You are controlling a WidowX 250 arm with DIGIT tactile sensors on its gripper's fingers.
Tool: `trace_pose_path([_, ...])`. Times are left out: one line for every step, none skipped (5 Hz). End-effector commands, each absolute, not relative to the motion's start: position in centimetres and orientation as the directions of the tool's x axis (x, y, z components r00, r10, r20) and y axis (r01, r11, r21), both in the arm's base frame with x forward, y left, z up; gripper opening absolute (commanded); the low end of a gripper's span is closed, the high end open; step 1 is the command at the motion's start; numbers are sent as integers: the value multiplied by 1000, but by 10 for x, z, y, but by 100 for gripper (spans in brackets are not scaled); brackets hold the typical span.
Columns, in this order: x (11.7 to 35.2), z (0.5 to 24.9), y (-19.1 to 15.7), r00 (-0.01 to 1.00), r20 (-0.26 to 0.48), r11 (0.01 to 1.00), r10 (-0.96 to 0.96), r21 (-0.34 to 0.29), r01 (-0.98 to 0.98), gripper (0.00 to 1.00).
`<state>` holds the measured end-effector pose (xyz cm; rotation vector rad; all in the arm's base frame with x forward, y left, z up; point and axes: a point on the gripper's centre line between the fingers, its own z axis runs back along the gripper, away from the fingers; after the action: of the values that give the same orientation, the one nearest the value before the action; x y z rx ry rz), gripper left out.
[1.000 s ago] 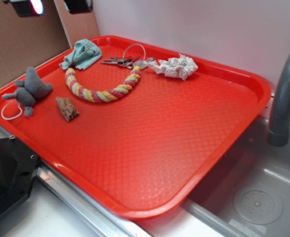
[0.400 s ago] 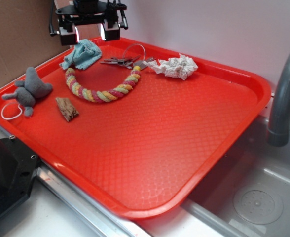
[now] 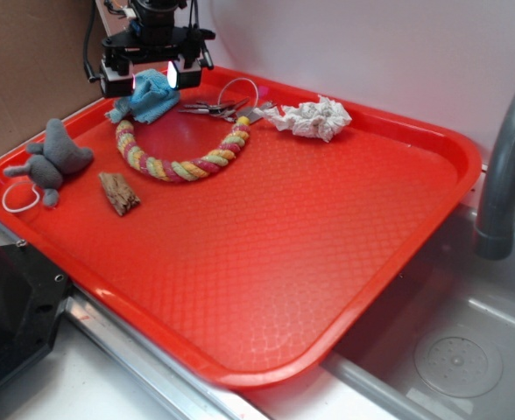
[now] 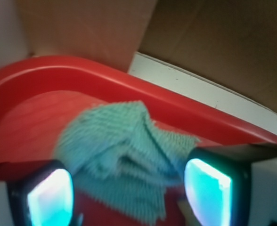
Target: Grab the blue cloth.
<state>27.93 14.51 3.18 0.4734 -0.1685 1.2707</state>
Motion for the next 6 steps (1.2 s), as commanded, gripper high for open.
trace_pose_path([278, 25, 174, 301, 358, 232, 884, 223, -947, 100])
trace_pose_path([279, 23, 175, 309, 353, 244, 883, 217, -945, 78])
trace_pose_path([274, 25, 174, 336, 357, 278, 872, 204, -939, 0])
trace_pose_path([274, 37, 171, 404, 318, 338, 857, 243, -909, 0])
trace_pose_path([278, 50, 168, 493, 330, 425, 805, 257, -868, 0])
trace_pose_path([285, 76, 152, 632, 311, 587, 710, 235, -775, 0])
